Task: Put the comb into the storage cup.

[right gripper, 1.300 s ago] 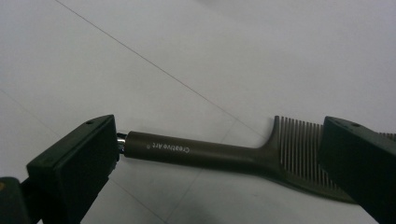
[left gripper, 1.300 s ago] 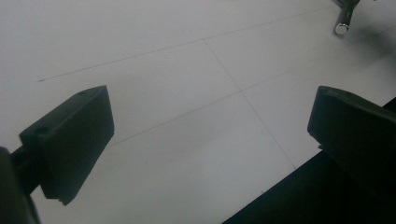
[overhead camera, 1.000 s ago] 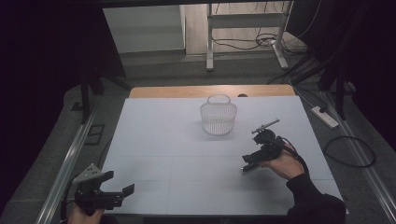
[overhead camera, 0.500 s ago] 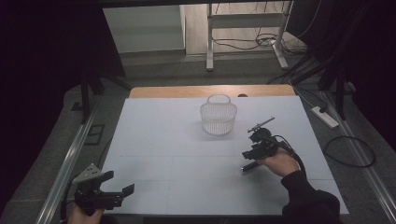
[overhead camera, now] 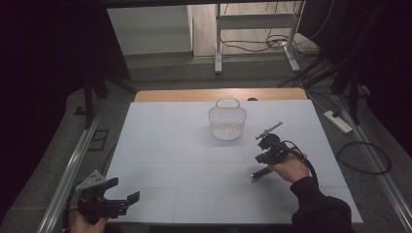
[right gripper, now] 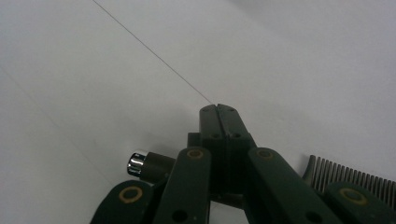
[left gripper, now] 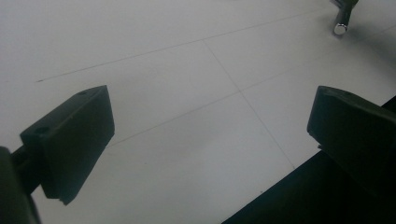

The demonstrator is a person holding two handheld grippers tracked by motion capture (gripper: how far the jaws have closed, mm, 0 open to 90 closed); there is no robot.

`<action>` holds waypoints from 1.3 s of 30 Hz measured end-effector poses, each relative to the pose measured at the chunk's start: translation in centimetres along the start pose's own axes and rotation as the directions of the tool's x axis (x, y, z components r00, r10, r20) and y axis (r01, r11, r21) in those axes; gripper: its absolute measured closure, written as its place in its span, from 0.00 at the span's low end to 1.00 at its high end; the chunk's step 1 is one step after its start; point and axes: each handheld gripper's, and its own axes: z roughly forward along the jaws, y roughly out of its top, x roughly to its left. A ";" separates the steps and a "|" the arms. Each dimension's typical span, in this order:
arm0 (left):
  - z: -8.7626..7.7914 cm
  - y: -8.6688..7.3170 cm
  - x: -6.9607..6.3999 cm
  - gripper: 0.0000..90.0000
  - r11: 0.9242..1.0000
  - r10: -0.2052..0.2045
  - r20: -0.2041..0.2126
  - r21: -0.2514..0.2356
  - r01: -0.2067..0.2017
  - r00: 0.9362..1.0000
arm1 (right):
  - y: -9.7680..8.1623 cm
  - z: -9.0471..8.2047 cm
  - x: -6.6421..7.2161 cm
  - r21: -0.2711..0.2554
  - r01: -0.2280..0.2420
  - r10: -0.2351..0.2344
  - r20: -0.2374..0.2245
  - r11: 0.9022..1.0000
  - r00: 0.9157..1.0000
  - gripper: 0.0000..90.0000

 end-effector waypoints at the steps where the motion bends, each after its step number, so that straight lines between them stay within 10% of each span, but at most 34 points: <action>1: 0.0 0.0 0.0 0.02 1.000 0.000 0.000 0.000 0.000 1.000 | 0.0 0.1 0.0 0.002 0.001 -0.001 0.005 1.000 1.000 1.00; 18: 0.0 0.0 0.0 0.02 1.000 0.004 -0.001 0.002 -0.004 1.000 | -1.2 2.7 0.3 0.073 0.014 -0.015 0.014 0.997 1.000 1.00; 39: 0.0 0.0 0.0 0.02 1.000 -0.002 0.002 0.000 0.002 1.000 | -3.5 1.6 0.8 0.098 0.009 -0.007 -0.027 0.995 1.000 1.00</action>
